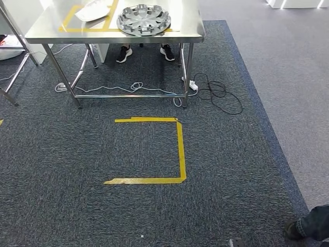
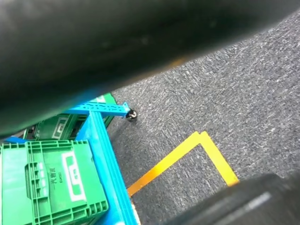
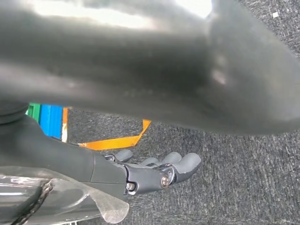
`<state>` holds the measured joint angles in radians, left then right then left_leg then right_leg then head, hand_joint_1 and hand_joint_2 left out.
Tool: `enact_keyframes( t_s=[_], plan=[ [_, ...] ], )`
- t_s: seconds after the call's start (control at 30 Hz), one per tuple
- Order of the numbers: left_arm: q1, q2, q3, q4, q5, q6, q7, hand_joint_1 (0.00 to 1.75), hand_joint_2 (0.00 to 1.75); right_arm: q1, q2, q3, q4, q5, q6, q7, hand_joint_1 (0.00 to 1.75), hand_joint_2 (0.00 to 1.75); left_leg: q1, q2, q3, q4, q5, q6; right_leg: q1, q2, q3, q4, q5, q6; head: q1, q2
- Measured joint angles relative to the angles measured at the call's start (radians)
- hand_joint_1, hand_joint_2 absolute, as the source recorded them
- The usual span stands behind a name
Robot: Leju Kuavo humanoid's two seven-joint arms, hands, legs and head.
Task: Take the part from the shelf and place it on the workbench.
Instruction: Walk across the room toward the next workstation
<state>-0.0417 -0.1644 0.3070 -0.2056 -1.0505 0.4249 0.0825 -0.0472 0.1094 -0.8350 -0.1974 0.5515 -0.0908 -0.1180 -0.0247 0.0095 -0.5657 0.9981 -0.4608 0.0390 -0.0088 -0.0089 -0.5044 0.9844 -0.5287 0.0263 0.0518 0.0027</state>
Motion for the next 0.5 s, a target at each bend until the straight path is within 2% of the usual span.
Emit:
enact_keyframes(
  t_s=[0.07,0.1,0.17,0.2,0.23,0.27,0.3,0.37,0.4,0.43,0.5],
  plan=[
    [0.000,0.006,0.008,0.000,0.002,-0.006,0.011,0.00,0.00,-0.003,0.000,0.000,0.000,0.010,-0.003,-0.002,0.00,0.00,0.003,-0.005,0.002,-0.014,0.010,0.014,-0.001,0.000,-0.006,0.018,-0.019,0.007,0.001,0.000],
    [0.000,0.007,0.011,0.000,0.002,-0.006,0.012,0.00,0.00,-0.003,0.000,0.000,0.000,0.012,-0.003,-0.002,0.00,0.00,0.006,-0.008,0.002,-0.023,0.017,0.020,0.000,0.001,-0.023,0.056,-0.045,0.010,0.003,0.000],
    [0.001,0.008,0.014,0.000,0.002,-0.008,0.014,0.00,0.00,-0.004,0.000,0.000,0.000,0.014,-0.003,-0.002,0.00,0.00,0.007,-0.016,-0.004,-0.026,0.022,0.024,-0.002,0.006,-0.082,0.183,-0.115,0.011,0.005,0.000],
    [0.002,0.009,0.015,0.000,0.002,-0.009,0.016,0.00,0.00,-0.003,0.000,0.000,0.000,0.014,-0.003,-0.002,0.00,0.00,0.007,-0.022,-0.007,-0.025,0.024,0.023,-0.002,0.006,-0.111,0.245,-0.139,0.013,0.006,0.000],
    [0.003,0.009,0.016,0.000,0.002,-0.009,0.018,0.00,0.00,-0.002,0.000,0.000,0.000,0.014,-0.003,-0.002,0.00,0.00,0.007,-0.028,-0.010,-0.024,0.025,0.021,-0.003,0.007,-0.125,0.277,-0.145,0.014,0.005,0.000],
    [0.004,0.009,0.016,0.000,0.002,-0.010,0.020,0.00,0.00,-0.001,0.000,0.001,0.000,0.015,-0.003,-0.002,0.00,0.00,0.006,-0.036,-0.012,-0.023,0.027,0.019,-0.003,0.007,-0.120,0.270,-0.130,0.014,0.005,0.000],
    [0.005,0.009,0.017,0.000,0.002,-0.010,0.021,0.00,0.00,-0.001,0.000,0.001,0.000,0.015,-0.003,-0.002,0.00,0.00,0.007,-0.046,-0.014,-0.021,0.029,0.016,-0.004,0.011,-0.095,0.223,-0.099,0.013,0.005,0.000],
    [0.003,0.009,0.017,0.000,0.002,-0.010,0.022,0.00,0.00,-0.002,0.000,0.001,0.000,0.015,-0.003,-0.002,0.00,0.00,0.005,-0.065,-0.019,-0.011,0.030,0.010,-0.004,0.039,-0.021,0.079,-0.040,0.008,0.006,0.000],
    [0.003,0.008,0.017,0.000,0.002,-0.010,0.022,0.00,0.00,-0.003,0.000,0.001,0.000,0.015,-0.003,-0.002,0.00,0.00,0.004,-0.073,-0.023,-0.007,0.031,0.005,-0.004,0.051,0.004,0.029,-0.025,0.003,0.005,0.000],
    [0.002,0.008,0.017,0.000,0.002,-0.010,0.022,0.00,0.00,-0.003,0.000,0.001,0.000,0.015,-0.004,-0.002,0.00,0.00,0.004,-0.080,-0.026,-0.003,0.032,-0.001,-0.003,0.059,0.016,0.003,-0.020,-0.001,0.004,0.000],
    [0.004,0.008,0.017,0.000,0.000,-0.010,0.022,0.00,0.00,-0.004,0.000,0.001,0.000,0.015,-0.004,-0.002,0.00,0.00,0.005,-0.093,-0.031,-0.002,0.037,-0.013,-0.001,0.046,0.015,-0.001,-0.017,-0.012,0.003,0.000]
  ],
)
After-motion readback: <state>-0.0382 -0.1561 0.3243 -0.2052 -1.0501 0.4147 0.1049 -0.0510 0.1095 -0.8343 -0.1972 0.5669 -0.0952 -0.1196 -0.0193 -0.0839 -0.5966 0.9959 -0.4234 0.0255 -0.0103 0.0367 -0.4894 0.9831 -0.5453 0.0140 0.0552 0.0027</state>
